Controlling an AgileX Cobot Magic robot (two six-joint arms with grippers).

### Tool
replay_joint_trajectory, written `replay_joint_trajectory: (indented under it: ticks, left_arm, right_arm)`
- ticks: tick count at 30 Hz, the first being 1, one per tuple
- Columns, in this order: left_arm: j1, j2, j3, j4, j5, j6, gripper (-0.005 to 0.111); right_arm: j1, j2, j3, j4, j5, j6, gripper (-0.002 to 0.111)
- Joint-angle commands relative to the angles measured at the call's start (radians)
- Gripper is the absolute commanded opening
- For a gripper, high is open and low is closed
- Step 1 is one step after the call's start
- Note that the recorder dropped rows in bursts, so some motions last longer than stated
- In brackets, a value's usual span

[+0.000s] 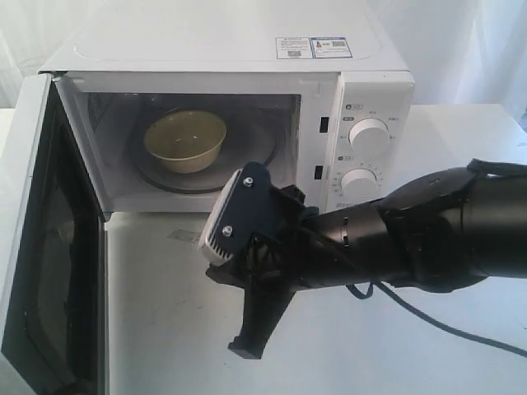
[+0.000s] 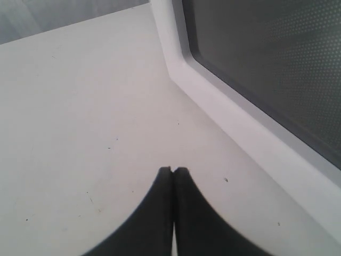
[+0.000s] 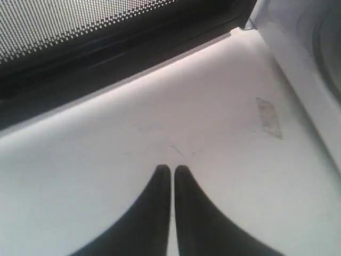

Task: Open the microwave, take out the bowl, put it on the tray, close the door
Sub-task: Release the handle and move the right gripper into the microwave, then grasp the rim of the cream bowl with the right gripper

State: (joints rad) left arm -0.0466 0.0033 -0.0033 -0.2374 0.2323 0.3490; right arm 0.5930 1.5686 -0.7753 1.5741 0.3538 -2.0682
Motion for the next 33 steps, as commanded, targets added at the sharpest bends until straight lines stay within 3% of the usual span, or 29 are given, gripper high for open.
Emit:
replay_joint_trajectory:
  ticks: [1, 5, 10, 13, 25, 33]
  left_arm:
    - [0.000, -0.003, 0.003, -0.009, 0.001, -0.007, 0.000]
    - [0.000, -0.003, 0.003, -0.009, 0.001, -0.007, 0.000]
    - [0.000, -0.003, 0.003, -0.009, 0.001, -0.007, 0.000]
    - [0.000, -0.003, 0.003, -0.009, 0.001, -0.007, 0.000]
    - [0.000, -0.003, 0.003, -0.009, 0.001, -0.007, 0.000]
    - [0.000, -0.003, 0.003, -0.009, 0.001, -0.007, 0.000]
  right_arm:
    - [0.004, -0.009, -0.028, -0.113, -0.029, -0.070, 0.018]
    - [0.004, -0.009, -0.059, -0.262, -0.040, -0.070, 0.030]
    - [0.004, 0.019, -0.131, -0.356, -0.063, -0.070, 0.036]
    - [0.007, 0.057, -0.179, -0.407, -0.071, -0.070, 0.037]
    - [0.097, 0.246, -0.304, -0.588, -0.458, -0.070, 0.037]
    - [0.105, 0.339, -0.387, -0.649, -0.570, -0.065, 0.037]
